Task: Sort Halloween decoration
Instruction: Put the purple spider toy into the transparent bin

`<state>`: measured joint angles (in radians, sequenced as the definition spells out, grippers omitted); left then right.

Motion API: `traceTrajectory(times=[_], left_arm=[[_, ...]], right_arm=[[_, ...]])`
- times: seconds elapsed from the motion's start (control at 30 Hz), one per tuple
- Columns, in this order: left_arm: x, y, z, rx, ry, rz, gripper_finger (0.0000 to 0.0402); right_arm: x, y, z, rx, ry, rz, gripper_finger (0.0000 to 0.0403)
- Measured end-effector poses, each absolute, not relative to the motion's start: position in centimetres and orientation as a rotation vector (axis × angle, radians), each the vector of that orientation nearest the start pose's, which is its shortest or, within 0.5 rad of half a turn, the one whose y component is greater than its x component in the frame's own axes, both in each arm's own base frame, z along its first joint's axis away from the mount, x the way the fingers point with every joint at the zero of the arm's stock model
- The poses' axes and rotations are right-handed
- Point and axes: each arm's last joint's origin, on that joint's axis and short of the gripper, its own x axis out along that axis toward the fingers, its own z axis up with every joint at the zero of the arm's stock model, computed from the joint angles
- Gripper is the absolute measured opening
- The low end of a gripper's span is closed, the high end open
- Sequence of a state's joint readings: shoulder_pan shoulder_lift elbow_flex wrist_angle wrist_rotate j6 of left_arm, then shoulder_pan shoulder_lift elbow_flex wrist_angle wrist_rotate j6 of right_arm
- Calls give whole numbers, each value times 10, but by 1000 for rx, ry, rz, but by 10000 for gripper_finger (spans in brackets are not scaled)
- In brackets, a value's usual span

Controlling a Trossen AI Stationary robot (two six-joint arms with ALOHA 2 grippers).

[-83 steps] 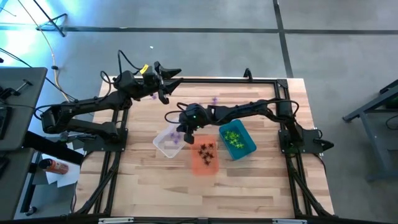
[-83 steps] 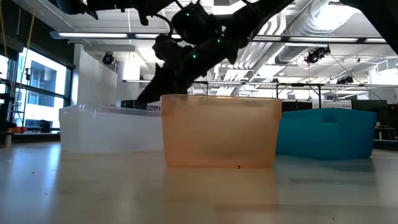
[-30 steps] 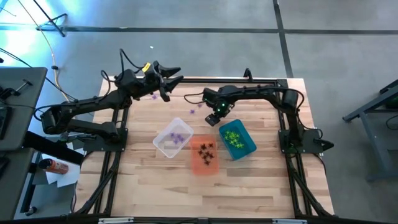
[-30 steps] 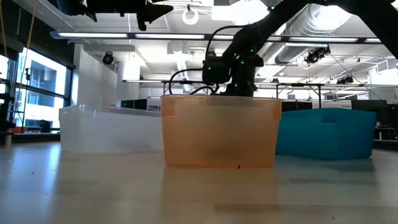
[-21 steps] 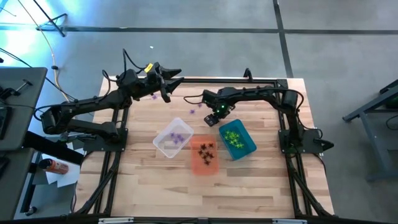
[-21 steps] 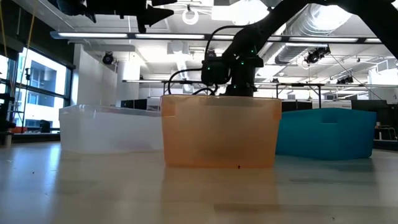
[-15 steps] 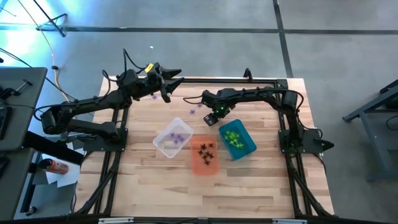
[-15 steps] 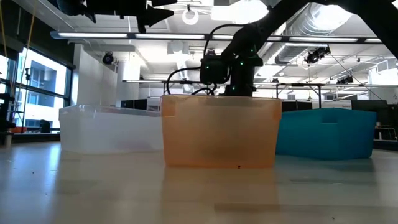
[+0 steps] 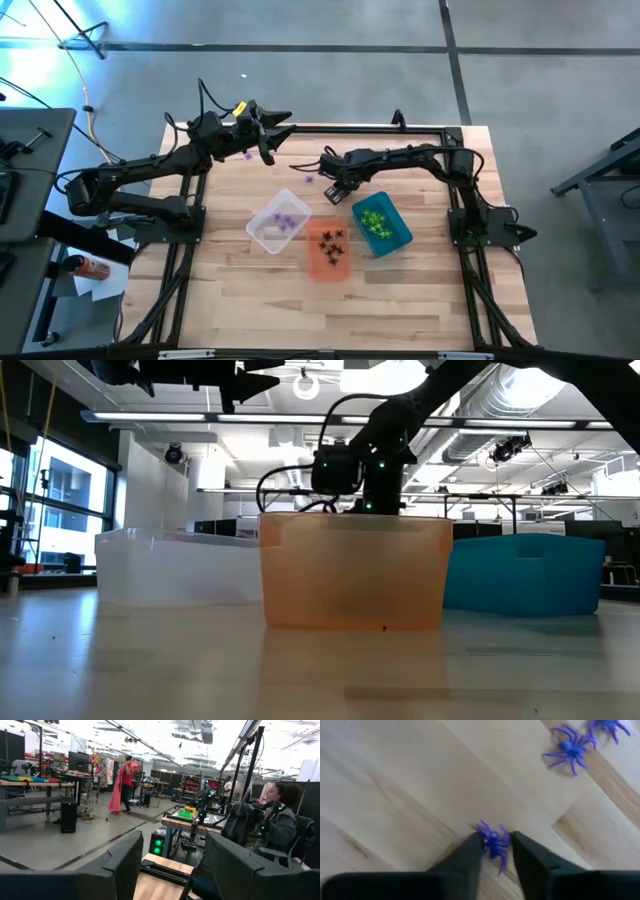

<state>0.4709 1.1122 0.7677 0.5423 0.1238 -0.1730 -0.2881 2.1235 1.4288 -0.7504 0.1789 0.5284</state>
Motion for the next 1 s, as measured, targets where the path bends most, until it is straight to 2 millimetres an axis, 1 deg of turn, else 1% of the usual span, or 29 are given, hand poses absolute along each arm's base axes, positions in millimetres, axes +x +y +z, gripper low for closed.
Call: traceTrajectory(times=[0.1, 0.13, 0.17, 0.27, 0.37, 0.43, 0.5, 0.57, 0.67, 0.73, 0.8, 0.87, 0.9, 1.0], left_arm=[[223, 110, 333, -112, -219, 328, 202], [223, 110, 333, -112, -219, 328, 202], [223, 110, 333, -112, -219, 328, 202], [222, 109, 334, -110, -221, 324, 202], [214, 109, 341, -97, -252, 321, 202], [211, 109, 343, -94, -259, 327, 202], [208, 109, 344, -98, -246, 335, 202], [204, 108, 345, -111, -241, 338, 202], [204, 108, 342, -155, -209, 335, 202], [206, 108, 339, -178, -191, 330, 202], [210, 106, 337, -183, -181, 317, 202], [216, 104, 332, -191, -158, 297, 202], [218, 102, 330, -194, -147, 280, 202], [227, 95, 325, -200, -117, 189, 202]], right_arm=[[379, -116, 127, 439, 1318, -737, 42], [379, -116, 132, 415, 1315, -723, 22], [378, -116, 136, 391, 1314, -708, 13], [369, -118, 150, 311, 1338, -716, 20], [361, -118, 182, 224, 1253, -718, 7], [349, -115, 192, 210, 1196, -690, 6], [330, -110, 198, 230, 1132, -655, 7], [309, -106, 210, 260, 994, -634, 4], [272, -95, 212, 345, 838, -550, 4], [254, -88, 217, 401, 687, -477, 3], [239, -81, 225, 417, 505, -397, 2], [227, -75, 228, 407, 367, -327, 2], [223, -73, 230, 391, 295, -299, 2], [216, -70, 247, 337, 76, -227, 2]])
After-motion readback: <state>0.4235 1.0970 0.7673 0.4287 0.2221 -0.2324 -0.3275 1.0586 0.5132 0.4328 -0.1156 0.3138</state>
